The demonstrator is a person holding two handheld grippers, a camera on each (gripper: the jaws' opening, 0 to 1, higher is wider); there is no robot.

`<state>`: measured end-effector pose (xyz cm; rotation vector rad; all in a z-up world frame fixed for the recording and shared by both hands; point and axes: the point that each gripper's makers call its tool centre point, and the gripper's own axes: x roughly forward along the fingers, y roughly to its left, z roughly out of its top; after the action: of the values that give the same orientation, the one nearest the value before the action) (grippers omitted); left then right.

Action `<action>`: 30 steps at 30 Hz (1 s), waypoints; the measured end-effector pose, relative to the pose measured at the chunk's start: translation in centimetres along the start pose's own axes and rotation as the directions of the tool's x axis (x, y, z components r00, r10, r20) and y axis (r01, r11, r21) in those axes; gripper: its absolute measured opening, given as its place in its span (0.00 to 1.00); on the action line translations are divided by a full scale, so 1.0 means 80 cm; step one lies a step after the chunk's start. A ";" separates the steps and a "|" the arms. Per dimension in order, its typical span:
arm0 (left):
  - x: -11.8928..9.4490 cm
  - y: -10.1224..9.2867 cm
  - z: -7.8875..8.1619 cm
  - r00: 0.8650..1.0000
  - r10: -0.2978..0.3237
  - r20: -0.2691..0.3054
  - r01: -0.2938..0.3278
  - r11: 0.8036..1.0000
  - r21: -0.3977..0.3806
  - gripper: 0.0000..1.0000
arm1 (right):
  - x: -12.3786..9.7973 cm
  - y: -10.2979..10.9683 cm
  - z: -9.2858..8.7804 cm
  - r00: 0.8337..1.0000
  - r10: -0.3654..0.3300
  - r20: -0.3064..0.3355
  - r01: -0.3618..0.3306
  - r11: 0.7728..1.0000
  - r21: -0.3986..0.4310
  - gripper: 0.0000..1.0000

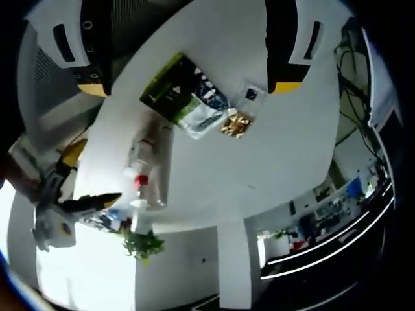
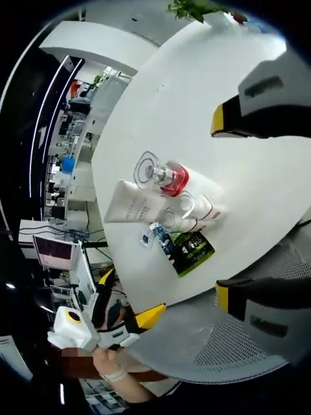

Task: Arrange the skincare products in the storage area until every visible bottle or jar stands upright without overlapping.

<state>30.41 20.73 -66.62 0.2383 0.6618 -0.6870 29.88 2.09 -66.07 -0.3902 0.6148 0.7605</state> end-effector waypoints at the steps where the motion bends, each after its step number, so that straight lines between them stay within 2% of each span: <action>1: 0.000 0.002 0.001 1.000 -0.009 0.002 0.009 1.000 0.001 0.97 | 0.001 0.000 0.001 1.000 0.000 -0.001 0.000 1.000 0.000 0.91; 10: 0.002 0.033 -0.004 0.998 -0.042 -0.038 0.044 0.998 0.048 0.97 | 0.007 -0.005 0.009 0.998 -0.056 -0.002 0.056 0.998 0.037 0.97; 16: 0.009 0.051 -0.010 0.995 -0.075 -0.072 0.084 0.988 0.130 0.97 | 0.010 0.000 0.007 0.996 -0.083 -0.028 0.085 0.994 0.068 0.99; 21: 0.027 0.071 -0.020 0.989 -0.110 -0.093 0.125 0.977 0.173 0.95 | 0.014 0.003 0.012 0.995 -0.095 -0.020 0.097 0.991 0.093 1.00; 26: 0.045 0.089 -0.028 0.985 -0.126 -0.115 0.146 0.973 0.182 0.91 | 0.023 0.001 0.008 0.990 -0.128 -0.057 0.133 0.987 0.092 1.00; 30: 0.065 0.102 -0.031 0.984 -0.135 -0.120 0.154 0.972 0.176 0.82 | 0.021 0.000 0.013 0.986 -0.157 -0.052 0.162 0.980 0.118 1.00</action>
<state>37.60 25.25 -71.89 0.4039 0.7235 -0.8821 31.18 3.53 -66.36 -0.3395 0.6578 0.5598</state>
